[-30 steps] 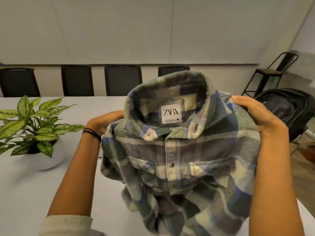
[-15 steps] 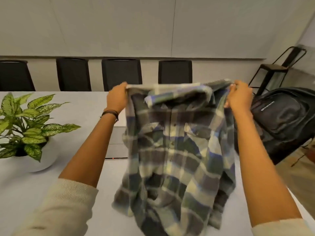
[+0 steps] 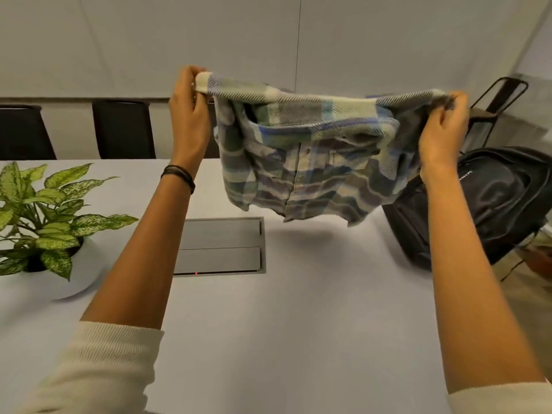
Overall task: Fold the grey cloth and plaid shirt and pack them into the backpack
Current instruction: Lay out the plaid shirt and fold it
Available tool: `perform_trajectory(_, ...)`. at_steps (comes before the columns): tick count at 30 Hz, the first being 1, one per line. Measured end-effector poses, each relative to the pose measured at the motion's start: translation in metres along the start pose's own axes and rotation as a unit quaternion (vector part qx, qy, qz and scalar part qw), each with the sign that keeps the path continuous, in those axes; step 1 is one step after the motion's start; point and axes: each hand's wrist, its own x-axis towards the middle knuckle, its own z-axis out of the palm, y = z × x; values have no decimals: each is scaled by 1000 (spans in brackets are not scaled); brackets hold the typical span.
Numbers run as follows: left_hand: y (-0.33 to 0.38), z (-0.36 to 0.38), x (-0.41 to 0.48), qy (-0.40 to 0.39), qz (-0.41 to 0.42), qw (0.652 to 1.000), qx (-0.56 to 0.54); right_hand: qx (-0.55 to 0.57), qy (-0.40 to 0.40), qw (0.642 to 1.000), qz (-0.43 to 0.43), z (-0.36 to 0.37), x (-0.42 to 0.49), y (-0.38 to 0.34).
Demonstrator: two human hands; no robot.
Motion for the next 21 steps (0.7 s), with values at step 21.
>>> perform_trajectory(21, -43, -91, -207, -508, -213, 835, -8, -101, 141, 948, 268, -101, -204, 113)
